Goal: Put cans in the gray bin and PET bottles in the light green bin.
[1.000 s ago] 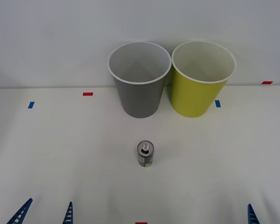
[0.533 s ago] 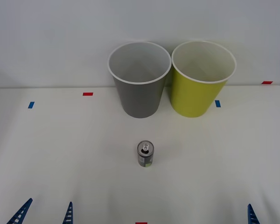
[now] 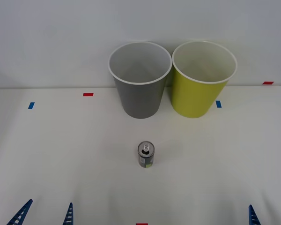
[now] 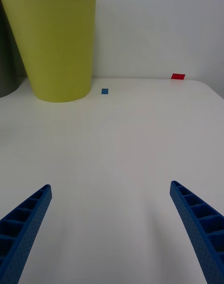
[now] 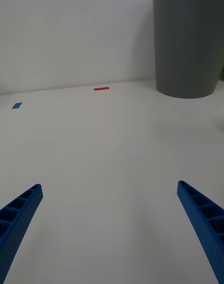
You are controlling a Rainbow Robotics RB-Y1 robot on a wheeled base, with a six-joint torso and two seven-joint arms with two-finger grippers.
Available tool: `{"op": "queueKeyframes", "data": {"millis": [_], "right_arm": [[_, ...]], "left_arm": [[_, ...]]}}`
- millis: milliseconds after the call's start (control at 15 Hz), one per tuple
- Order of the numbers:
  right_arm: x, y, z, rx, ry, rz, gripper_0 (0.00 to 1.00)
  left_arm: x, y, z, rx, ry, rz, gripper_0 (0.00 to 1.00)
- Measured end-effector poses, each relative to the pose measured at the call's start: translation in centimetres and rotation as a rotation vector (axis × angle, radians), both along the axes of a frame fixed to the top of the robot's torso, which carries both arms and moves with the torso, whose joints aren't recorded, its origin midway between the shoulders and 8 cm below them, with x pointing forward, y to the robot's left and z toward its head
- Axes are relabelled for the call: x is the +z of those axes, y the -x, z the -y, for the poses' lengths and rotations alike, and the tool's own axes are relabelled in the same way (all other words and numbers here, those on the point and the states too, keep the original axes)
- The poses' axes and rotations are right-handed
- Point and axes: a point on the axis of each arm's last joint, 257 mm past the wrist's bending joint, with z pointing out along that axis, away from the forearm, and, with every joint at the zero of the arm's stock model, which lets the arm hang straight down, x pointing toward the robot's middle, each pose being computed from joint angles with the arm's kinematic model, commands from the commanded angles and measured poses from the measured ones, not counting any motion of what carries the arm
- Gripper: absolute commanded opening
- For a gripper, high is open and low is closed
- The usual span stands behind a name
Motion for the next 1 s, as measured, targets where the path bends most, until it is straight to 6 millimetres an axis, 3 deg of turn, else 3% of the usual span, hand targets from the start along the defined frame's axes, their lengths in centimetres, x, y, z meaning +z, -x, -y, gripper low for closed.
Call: {"op": "queueKeyframes", "data": {"millis": [1000], "right_arm": [[0.00,0.00,0.00,0.000,0.000,0.000,0.88]], "left_arm": [[0.00,0.00,0.00,0.000,0.000,0.000,1.00]]}}
